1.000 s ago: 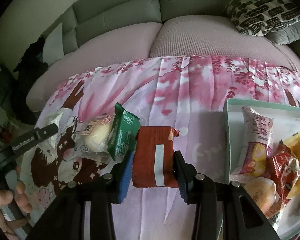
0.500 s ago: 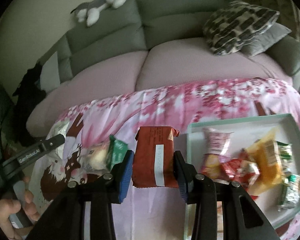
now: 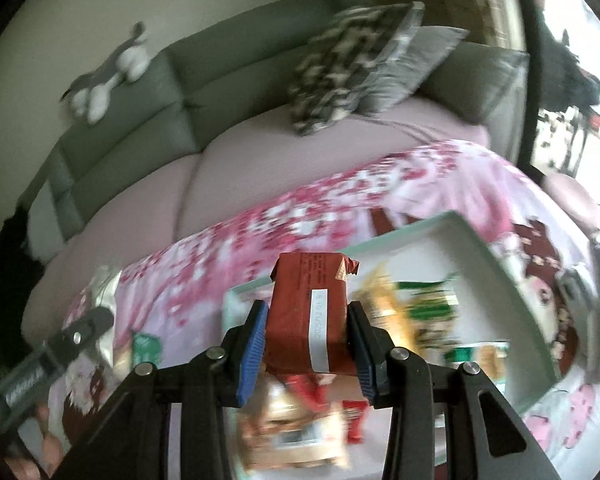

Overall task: Organize snacks
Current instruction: 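Carry the pastry packet with the left tool while the right tool carries the red pack to the tray, then release the pastry packet in the tray while the right tool releases the red pack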

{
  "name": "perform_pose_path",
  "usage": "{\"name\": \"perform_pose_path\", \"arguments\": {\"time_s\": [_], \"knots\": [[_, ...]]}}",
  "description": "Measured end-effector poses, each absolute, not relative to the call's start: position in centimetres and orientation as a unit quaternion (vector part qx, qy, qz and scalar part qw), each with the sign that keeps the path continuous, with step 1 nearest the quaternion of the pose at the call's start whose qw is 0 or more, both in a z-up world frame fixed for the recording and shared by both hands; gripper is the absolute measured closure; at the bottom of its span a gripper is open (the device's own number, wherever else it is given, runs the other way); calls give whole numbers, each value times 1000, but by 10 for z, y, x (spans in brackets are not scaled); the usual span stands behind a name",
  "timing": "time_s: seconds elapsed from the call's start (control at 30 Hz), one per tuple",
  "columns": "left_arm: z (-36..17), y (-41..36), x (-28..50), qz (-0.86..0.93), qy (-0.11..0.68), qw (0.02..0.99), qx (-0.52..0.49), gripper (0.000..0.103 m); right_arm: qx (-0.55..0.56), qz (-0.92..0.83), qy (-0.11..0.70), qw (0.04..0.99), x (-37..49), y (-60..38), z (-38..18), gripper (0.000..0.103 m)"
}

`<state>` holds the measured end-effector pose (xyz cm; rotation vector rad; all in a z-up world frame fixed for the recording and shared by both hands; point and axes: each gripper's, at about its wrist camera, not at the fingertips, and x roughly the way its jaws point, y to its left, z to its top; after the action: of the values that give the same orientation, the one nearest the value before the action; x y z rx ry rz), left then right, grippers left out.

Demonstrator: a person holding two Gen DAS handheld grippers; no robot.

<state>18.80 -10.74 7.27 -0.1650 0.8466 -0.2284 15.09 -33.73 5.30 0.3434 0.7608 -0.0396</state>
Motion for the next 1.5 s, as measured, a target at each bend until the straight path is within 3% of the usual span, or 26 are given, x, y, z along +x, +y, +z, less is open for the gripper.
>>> {"name": "perform_pose_path", "arguments": {"time_s": [0.43,0.87,1.27,1.5], "knots": [[41,-206,185,-184,450,874,-31,49,229,-91,376,893,143,-421,28,60],[1,-222,195,-161,494,854,-13,49,249,-94,408,873,154,-430,-5,60],[-4,-242,191,-178,495,850,11,47,247,-104,415,869,155,-432,-8,58],[6,-236,189,-172,487,856,13,34,238,-111,416,870,154,-432,-4,57]]}}
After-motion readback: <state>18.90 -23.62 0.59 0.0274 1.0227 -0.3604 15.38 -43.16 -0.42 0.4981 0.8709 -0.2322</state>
